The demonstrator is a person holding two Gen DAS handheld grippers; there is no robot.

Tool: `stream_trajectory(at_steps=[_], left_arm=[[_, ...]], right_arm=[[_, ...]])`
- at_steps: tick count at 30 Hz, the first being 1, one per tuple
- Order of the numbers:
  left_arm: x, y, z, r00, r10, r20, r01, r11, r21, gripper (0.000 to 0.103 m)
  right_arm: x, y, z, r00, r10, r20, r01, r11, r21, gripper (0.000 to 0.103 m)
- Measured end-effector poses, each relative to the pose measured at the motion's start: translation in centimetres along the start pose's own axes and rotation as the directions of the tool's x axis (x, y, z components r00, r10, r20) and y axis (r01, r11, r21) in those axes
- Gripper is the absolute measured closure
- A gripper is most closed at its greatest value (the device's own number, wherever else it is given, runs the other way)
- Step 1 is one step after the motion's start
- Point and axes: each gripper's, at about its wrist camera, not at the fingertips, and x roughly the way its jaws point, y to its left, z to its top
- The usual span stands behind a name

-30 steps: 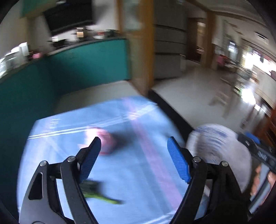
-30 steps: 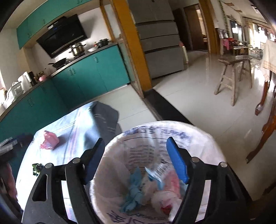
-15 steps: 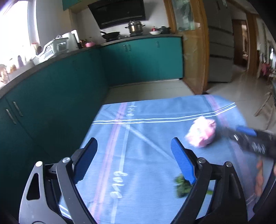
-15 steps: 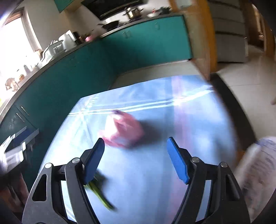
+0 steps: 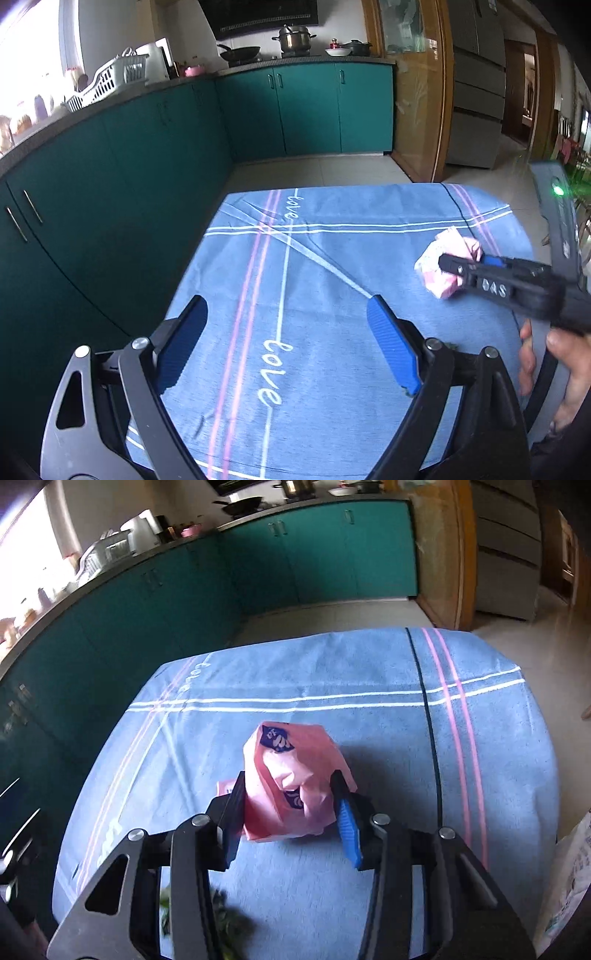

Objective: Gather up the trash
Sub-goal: 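Grasp the pink plastic bag with the right tool, then grasp the green leafy vegetable with the left tool while the right tool holds the pink bag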

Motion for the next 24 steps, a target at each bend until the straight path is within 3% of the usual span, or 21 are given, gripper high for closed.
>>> stream_trajectory(at_steps=[4, 6, 9, 12, 18, 21, 24], left_arm=[[0.4, -1.1, 0.1, 0.999, -0.017, -0.031, 0.017, 1.000, -0.001, 0.015], [0.6, -1.7, 0.0, 0.996, -0.061, -0.064, 0.061, 0.998, -0.007, 0.015], [1.0, -2.7, -0.4, 0.987, -0.118, -0.108, 0.119, 0.993, -0.004, 0.015], [1.3, -4.2, -0.9, 0.973, -0.169, -0.154, 0.175, 0.984, 0.023, 0.015], [1.9, -7.3, -2.2, 0.919, -0.292, -0.263, 0.313, 0.949, 0.038, 0.014], [2.0, -8.4, -2.6, 0.909, -0.305, -0.284, 0.331, 0.943, 0.047, 0.014], [2.1, -8.7, -2.8, 0.911, -0.294, -0.288, 0.323, 0.945, 0.057, 0.014]], right_arm=[[-2.5, -0.9, -1.3, 0.999, 0.031, 0.034, -0.031, 0.999, -0.012, 0.060], [-4.5, -2.4, -2.1, 0.995, 0.077, 0.067, -0.079, 0.997, 0.018, 0.060], [-6.5, -4.1, -2.7, 0.992, 0.079, 0.102, -0.081, 0.997, 0.016, 0.060], [-8.5, -6.5, -3.7, 0.987, 0.076, 0.142, -0.080, 0.997, 0.023, 0.060], [-9.9, -9.4, -5.3, 0.988, 0.052, 0.146, -0.063, 0.995, 0.073, 0.060], [-10.2, -9.8, -5.5, 0.988, 0.047, 0.148, -0.060, 0.995, 0.080, 0.059], [-10.6, -9.8, -5.7, 0.988, 0.046, 0.150, -0.057, 0.996, 0.072, 0.059]])
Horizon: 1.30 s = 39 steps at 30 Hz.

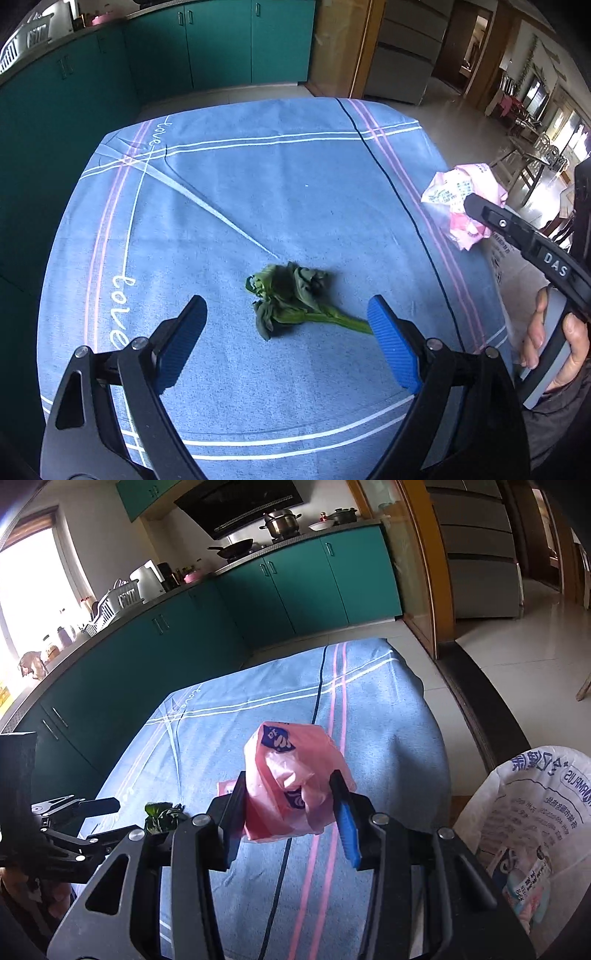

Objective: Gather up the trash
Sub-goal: 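Grasp the green leafy vegetable with the left tool while the right tool holds the pink bag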

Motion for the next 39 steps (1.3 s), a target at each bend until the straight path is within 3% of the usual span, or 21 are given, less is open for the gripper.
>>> stream_trajectory(at_steps=[8, 18, 29, 35, 39], left_arm=[[0.7, 0.8, -0.2, 0.999, 0.006, -0.043, -0.007, 1.000, -0.013, 0.014], [0.7, 0.4, -0.4, 0.996, -0.035, -0.077, 0.036, 0.999, 0.008, 0.014], [1.9, -0.2, -0.9, 0.993, 0.007, -0.121, -0.004, 1.000, 0.027, 0.014], [2.2, 0.3, -0.7, 0.992, 0.019, -0.125, -0.018, 1.000, 0.010, 0.022], [2.6, 0.7, -0.7, 0.990, 0.021, -0.137, -0.022, 1.000, -0.004, 0.036]], right_arm=[[-0.3, 0.4, -0.7, 1.000, -0.016, -0.005, 0.016, 0.999, -0.029, 0.059], [-0.2, 0.2, -0.9, 1.000, -0.018, -0.012, 0.017, 1.000, -0.024, 0.059], [-0.6, -0.2, -1.1, 1.000, -0.024, -0.014, 0.024, 1.000, -0.011, 0.059], [-0.6, 0.2, -1.3, 1.000, -0.010, -0.023, 0.009, 1.000, -0.025, 0.059], [-0.5, 0.4, -1.3, 1.000, -0.009, -0.030, 0.008, 1.000, -0.029, 0.059]])
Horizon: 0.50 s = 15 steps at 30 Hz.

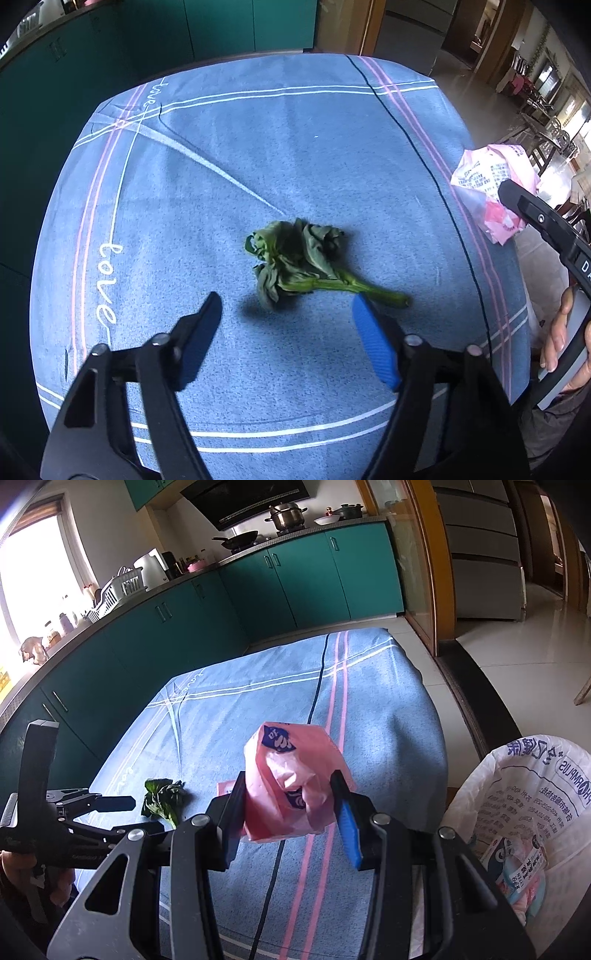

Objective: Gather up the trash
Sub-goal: 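Grasp the green leafy vegetable with the left tool while the right tool holds the pink bag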

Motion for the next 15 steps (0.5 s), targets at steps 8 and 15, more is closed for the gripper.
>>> stream_trajectory(at_steps=[8, 15], left_arm=[[-0.42, 0.75, 0.11, 0.999, -0.036, 0.017, 0.037, 0.999, -0.039, 0.045], [-0.22, 0.29, 0.03, 0.998, -0.055, 0.006, 0.055, 0.998, -0.043, 0.044]], right_arm=[[0.05, -0.08, -0.05, 1.000, 0.000, -0.002, 0.000, 1.000, 0.002, 0.059], [0.12, -0.08, -0.22, 1.000, 0.001, -0.008, -0.001, 1.000, -0.003, 0.059]])
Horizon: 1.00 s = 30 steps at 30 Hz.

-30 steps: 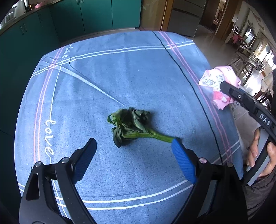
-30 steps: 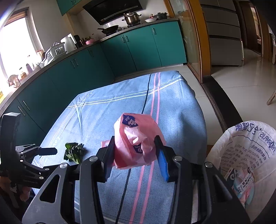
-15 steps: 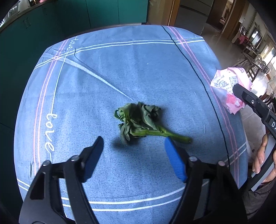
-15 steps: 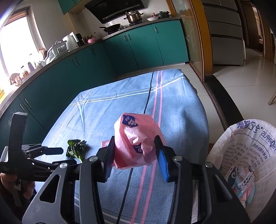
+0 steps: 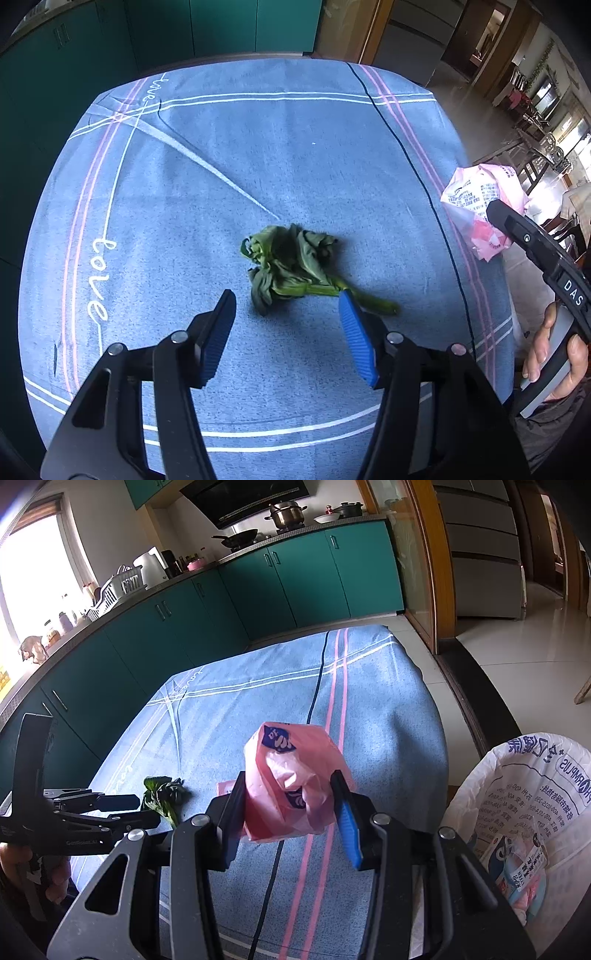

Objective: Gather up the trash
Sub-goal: 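Grasp the green leafy vegetable with the left tool while the right tool holds the pink bag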

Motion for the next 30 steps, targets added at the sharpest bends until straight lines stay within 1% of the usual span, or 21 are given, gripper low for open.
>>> stream_trajectory(at_steps=[7, 11, 18, 23, 25, 26, 30], left_arm=[[0.0, -0.3, -0.1, 1.000, -0.015, -0.004, 0.015, 1.000, -0.010, 0.036], [0.0, 0.5, 0.2, 1.000, -0.031, -0.004, 0.031, 0.999, -0.045, 0.035], [0.5, 0.2, 0.4, 1.000, -0.022, -0.016, 0.021, 0.998, -0.064, 0.035], [0.7, 0.3, 1.6, 0.998, -0.060, 0.002, 0.059, 0.989, -0.137, 0.035], [1.0, 0.5, 2.2, 0.997, -0.080, 0.007, 0.080, 0.983, -0.167, 0.032], [1.2, 0.4, 2.5, 0.997, -0.079, 0.003, 0.078, 0.983, -0.169, 0.032], [2.2, 0.1, 2.9, 0.999, -0.032, -0.002, 0.031, 0.986, -0.164, 0.032]], right_arm=[[0.1, 0.1, -0.2, 1.000, 0.001, -0.004, -0.001, 1.000, -0.002, 0.059], [0.1, 0.1, -0.1, 1.000, 0.000, -0.002, 0.000, 1.000, -0.002, 0.059], [-0.1, 0.3, -0.3, 1.000, -0.003, 0.002, 0.003, 1.000, -0.009, 0.059], [-0.2, 0.3, -0.4, 1.000, 0.001, 0.002, -0.001, 1.000, -0.010, 0.059], [-0.2, 0.3, -0.4, 1.000, 0.002, -0.001, -0.002, 1.000, -0.011, 0.059], [-0.2, 0.4, -0.5, 1.000, 0.003, -0.003, -0.003, 1.000, -0.013, 0.059], [-0.2, 0.8, -0.6, 1.000, 0.012, -0.008, -0.012, 1.000, -0.025, 0.059]])
